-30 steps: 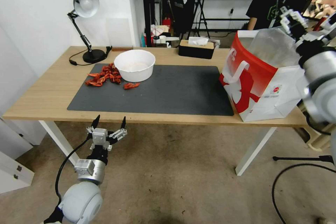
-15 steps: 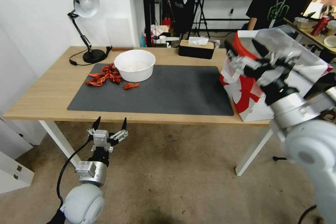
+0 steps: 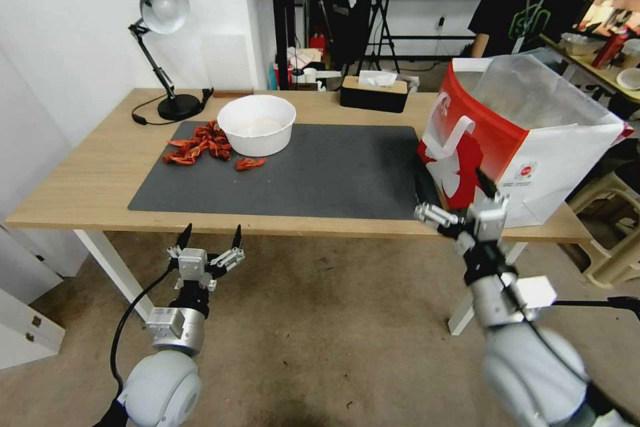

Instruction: Close the takeout container lid, then place the container into the takeout bag.

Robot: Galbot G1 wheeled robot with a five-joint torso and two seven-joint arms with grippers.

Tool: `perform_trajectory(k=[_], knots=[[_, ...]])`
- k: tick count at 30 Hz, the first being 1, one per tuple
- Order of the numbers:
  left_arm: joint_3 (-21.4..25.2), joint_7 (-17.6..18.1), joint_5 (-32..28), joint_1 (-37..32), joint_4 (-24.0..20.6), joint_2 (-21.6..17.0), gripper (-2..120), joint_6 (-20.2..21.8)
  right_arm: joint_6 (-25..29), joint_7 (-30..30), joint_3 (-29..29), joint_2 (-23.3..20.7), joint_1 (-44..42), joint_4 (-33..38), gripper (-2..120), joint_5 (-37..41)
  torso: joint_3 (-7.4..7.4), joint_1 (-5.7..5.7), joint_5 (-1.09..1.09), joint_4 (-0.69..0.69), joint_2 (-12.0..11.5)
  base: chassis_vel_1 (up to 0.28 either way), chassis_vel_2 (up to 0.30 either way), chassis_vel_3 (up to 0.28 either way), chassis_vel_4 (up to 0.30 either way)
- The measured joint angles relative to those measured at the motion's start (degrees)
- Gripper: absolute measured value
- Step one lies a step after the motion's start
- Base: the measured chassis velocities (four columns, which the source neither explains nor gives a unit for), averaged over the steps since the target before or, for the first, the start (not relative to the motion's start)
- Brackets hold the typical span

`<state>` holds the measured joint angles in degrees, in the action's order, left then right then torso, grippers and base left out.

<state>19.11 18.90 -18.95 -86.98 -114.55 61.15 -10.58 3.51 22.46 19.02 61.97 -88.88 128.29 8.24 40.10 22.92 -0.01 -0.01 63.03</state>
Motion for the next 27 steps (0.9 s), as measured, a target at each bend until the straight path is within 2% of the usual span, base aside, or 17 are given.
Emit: perform_trajectory(k=[12, 27], knots=[[-0.29, 0.04, -0.33, 0.55, 0.60, 0.15, 100, 0.11, 6.68, 2.94, -2.40, 3.01, -2.49, -8.24, 100, -1.96, 0.01, 0.00, 0.01, 0.01, 0.00, 0.000, 0.000, 0.000, 0.000], [-0.49, 0.29, -0.29, 0.77, 1.58, 0.00, 100, -0.33, 7.20, 3.59, -3.28, 3.98, -1.33, -10.67, 100, -1.41, 0.01, 0.00, 0.01, 0.00, 0.00, 0.000, 0.000, 0.000, 0.000]])
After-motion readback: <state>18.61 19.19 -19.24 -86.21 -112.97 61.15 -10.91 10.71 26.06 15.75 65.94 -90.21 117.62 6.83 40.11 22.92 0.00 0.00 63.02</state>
